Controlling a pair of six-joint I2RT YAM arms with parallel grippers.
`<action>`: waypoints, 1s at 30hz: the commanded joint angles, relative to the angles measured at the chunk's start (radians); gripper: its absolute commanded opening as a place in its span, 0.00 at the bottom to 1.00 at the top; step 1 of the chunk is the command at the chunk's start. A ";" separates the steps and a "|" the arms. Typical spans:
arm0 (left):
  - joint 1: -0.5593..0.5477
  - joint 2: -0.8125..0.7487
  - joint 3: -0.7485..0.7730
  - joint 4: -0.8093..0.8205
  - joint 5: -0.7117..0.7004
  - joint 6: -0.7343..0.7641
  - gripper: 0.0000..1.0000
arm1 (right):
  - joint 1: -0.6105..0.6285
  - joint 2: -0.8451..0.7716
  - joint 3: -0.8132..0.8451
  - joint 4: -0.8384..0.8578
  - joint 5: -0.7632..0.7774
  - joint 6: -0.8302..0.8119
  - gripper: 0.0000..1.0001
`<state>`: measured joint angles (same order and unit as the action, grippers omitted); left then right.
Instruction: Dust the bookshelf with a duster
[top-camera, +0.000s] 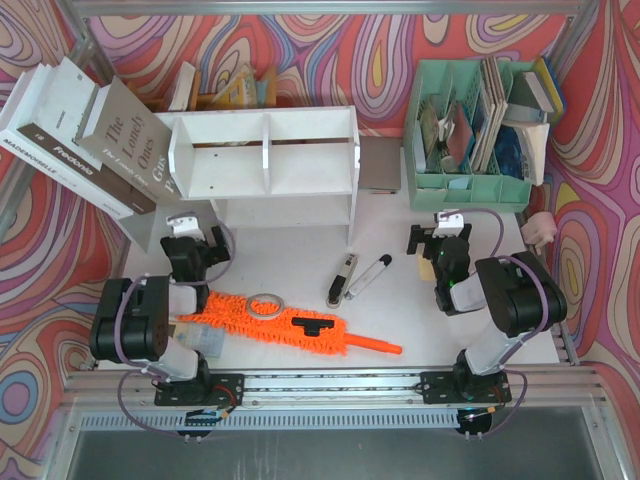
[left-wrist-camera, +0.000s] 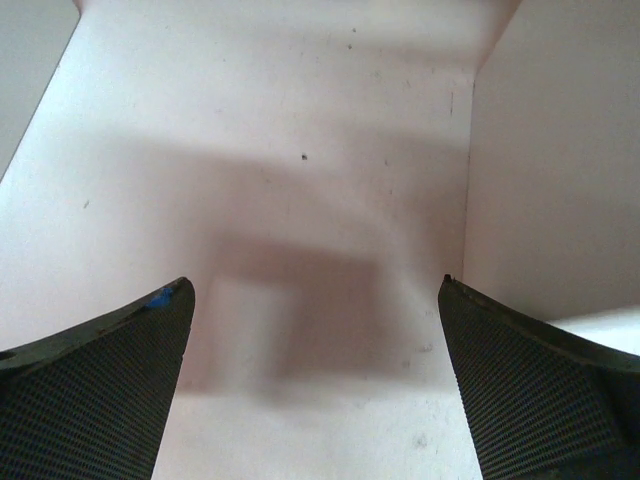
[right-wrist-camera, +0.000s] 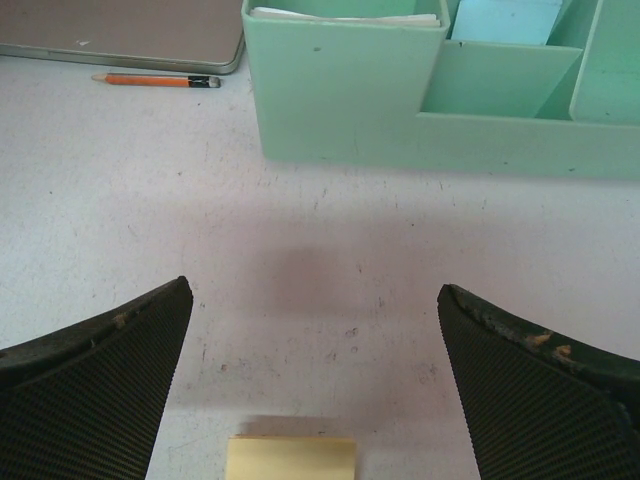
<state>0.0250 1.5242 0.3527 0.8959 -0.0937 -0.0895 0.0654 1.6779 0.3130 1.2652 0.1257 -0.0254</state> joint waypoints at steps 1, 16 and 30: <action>-0.024 -0.033 -0.127 0.235 -0.048 0.020 0.98 | -0.007 0.005 0.013 -0.005 -0.006 0.002 0.99; -0.357 -0.676 -0.322 -0.069 -0.428 0.135 0.98 | 0.064 -0.231 -0.035 -0.144 0.016 -0.042 0.99; -0.457 -1.406 -0.067 -1.054 -0.363 -0.165 0.98 | 0.177 -0.674 0.108 -0.779 -0.122 0.310 0.99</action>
<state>-0.4267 0.1272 0.2279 0.1165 -0.5159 -0.1081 0.2375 1.0904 0.3325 0.7380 0.0483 0.0433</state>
